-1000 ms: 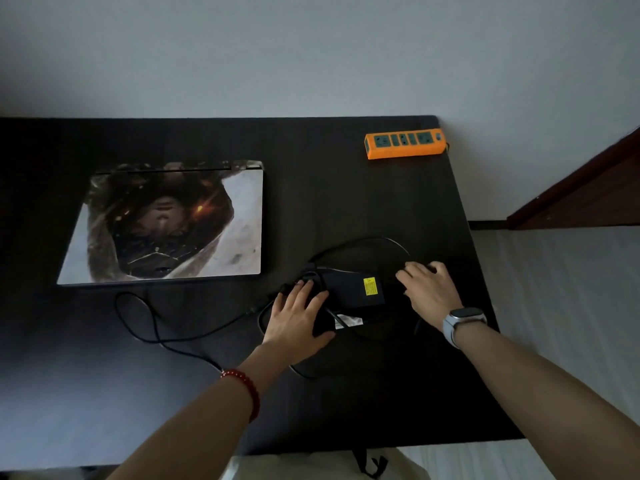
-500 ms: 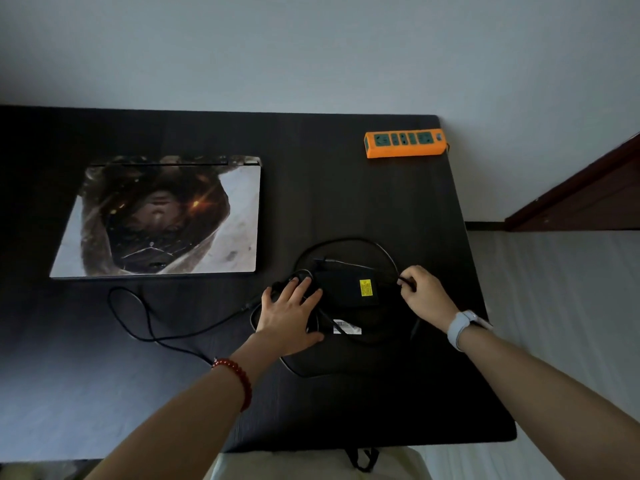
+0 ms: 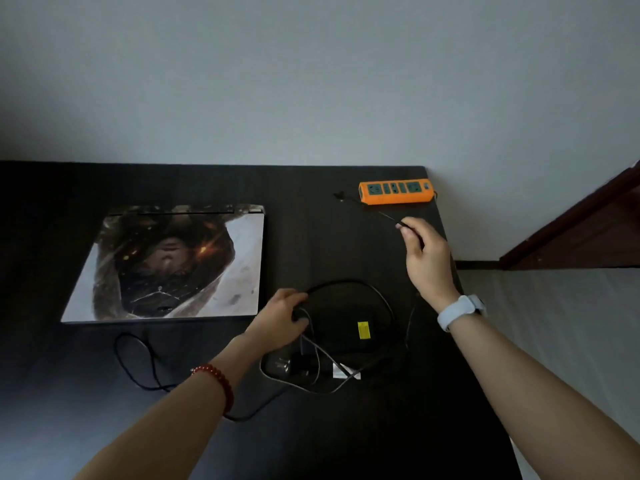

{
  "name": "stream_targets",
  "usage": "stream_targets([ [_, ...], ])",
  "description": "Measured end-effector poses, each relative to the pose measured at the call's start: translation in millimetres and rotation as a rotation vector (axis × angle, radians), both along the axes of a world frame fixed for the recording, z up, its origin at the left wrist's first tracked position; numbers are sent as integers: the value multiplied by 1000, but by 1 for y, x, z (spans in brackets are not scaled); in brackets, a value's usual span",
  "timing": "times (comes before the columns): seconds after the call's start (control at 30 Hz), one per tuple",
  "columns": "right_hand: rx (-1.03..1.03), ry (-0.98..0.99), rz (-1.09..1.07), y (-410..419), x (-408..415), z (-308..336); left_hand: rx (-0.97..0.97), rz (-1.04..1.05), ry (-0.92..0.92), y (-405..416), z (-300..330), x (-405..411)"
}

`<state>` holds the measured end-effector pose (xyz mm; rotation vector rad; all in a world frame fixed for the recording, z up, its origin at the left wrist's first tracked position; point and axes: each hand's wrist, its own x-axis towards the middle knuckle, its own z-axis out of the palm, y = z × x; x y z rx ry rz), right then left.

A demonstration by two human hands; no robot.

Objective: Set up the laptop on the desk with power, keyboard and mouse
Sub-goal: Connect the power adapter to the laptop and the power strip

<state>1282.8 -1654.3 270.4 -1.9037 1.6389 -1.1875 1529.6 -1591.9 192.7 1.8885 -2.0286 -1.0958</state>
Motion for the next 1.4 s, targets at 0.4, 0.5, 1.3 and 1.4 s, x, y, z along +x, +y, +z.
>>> stream_targets([
  [0.4,-65,-32,207,-104,109,106,-508,357,361,-124,154,92],
  [0.5,-35,22,273,-135,129,128,-471,326,410,-152,173,116],
  [1.3,125,687,529,-200,271,-90,-149,595,258,-220,-37,200],
  [1.4,172,663,489,-214,283,-111,-251,365,-242,-221,-62,217],
])
